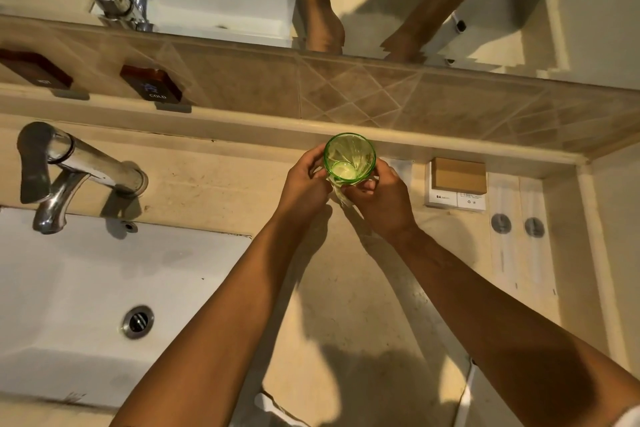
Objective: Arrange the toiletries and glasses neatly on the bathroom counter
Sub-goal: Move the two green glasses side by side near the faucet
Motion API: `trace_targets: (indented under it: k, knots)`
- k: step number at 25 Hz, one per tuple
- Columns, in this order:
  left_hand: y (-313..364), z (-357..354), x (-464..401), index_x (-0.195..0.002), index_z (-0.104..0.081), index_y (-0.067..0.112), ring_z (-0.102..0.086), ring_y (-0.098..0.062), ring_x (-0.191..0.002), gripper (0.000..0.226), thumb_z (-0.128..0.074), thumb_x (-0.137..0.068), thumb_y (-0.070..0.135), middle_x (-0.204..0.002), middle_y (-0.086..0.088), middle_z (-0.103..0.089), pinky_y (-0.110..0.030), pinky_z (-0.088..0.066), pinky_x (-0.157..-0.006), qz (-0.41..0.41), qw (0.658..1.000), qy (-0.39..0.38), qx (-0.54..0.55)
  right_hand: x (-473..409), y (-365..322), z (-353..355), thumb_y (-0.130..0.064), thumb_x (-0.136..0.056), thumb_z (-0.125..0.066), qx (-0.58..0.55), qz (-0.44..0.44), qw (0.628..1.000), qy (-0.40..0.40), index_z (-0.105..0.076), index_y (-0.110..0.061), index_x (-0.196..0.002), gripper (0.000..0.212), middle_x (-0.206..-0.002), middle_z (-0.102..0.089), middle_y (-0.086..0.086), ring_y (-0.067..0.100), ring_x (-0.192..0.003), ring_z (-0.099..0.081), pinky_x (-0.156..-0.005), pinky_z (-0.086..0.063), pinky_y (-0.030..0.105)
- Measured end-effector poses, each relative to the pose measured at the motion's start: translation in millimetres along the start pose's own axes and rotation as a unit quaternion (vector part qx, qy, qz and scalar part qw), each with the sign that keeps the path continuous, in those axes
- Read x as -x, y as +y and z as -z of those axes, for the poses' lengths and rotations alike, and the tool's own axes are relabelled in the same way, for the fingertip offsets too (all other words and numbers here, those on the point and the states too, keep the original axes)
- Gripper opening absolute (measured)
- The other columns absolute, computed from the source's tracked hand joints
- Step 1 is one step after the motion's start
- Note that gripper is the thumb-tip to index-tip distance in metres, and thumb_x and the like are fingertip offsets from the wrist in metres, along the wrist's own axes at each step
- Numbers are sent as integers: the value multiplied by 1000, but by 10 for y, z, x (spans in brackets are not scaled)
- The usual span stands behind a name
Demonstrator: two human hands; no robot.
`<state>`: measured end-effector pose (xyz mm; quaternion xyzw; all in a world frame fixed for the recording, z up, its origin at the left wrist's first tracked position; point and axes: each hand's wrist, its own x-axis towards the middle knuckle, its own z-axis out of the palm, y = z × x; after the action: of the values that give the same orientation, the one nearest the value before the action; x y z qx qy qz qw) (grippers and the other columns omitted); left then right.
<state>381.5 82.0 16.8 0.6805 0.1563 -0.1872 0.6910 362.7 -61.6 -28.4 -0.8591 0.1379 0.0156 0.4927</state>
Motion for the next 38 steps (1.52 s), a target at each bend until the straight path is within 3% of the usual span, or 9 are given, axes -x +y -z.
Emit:
trace_targets:
  k: [3, 12, 21, 23, 25, 28, 31, 33, 38]
  knots:
    - [11, -2, 12, -138, -56, 18, -64, -18, -111, 51, -56, -92, -4, -130, -1, -67, -34, -52, -92, 3, 1000, -2, -3, 14, 17, -16, -29, -75, -83, 9, -5, 1000, 1, -60, -15, -128, 59, -113, -68, 8, 18, -94, -69, -80, -58, 29]
    - [62, -40, 86, -141, -53, 20, -61, -16, -113, 52, -55, -94, -3, -126, 5, -64, -40, -51, -102, 11, 1000, -3, -16, 35, 54, -30, -39, -72, -80, 4, -14, 1000, 5, -58, -16, -129, 65, -117, -66, 10, 19, -95, -72, -83, -61, 42]
    - [61, -60, 89, -143, -51, 19, -61, -16, -114, 56, -53, -92, -6, -127, 6, -63, -39, -52, -100, 0, 999, -5, -33, 1, 54, -22, -31, -78, -83, 23, -10, 1000, 4, -56, -15, -133, 63, -119, -64, 7, 16, -95, -71, -81, -58, 27]
    - [56, -57, 80, -142, -51, 21, -59, -15, -118, 57, -51, -92, -8, -126, 9, -61, -40, -52, -102, -4, 999, -5, -48, 10, 36, -11, -28, -79, -83, 20, -11, 1000, 3, -56, -13, -134, 63, -119, -65, 7, 13, -93, -69, -76, -53, 11]
    - [33, -37, 100, -147, -45, 21, -55, -17, -127, 64, -48, -91, -11, -137, 5, -57, -41, -50, -106, -3, 997, -2, -71, 51, -28, 34, -18, -80, -82, 13, -3, 1000, 0, -54, -9, -135, 62, -117, -67, 5, 8, -89, -64, -68, -42, -2]
    - [-84, 79, 172, -153, -34, 22, -50, -25, -135, 66, -46, -93, -4, -155, -5, -44, -48, -45, -110, 15, 992, 4, -122, 159, -113, 133, -10, -81, -80, -13, -14, 999, -31, -49, -7, -136, 63, -117, -66, 1, -8, -82, -65, -64, -39, -4]
    - [-259, 333, 424, -130, -59, 21, -64, -23, -116, 44, -53, -89, 8, -131, -6, -65, -49, -52, -103, 7, 989, 9, -148, 499, -99, 224, -4, -86, -68, 6, -74, 996, -52, -46, -12, -144, 62, -127, -61, -2, -1, -82, -63, -64, -38, -6]
    - [-402, 530, 765, -105, -68, 17, -72, -22, -93, 23, -55, -93, 2, -105, -7, -75, -37, -58, -88, 16, 989, 13, -146, 913, 18, 240, -6, -87, -64, 43, -70, 994, -70, -54, -17, -138, 54, -123, -65, -2, 8, -97, -64, -71, -39, -5]
    - [-782, 1035, 1788, -92, -73, 11, -74, -17, -76, 31, -46, -94, -3, -84, -5, -78, -30, -56, -72, 34, 981, 61, -179, 2092, 266, 176, -5, -88, -61, 80, 23, 967, -242, -64, -22, -124, 40, -115, -65, -6, 4, -103, -62, -87, -54, 18]
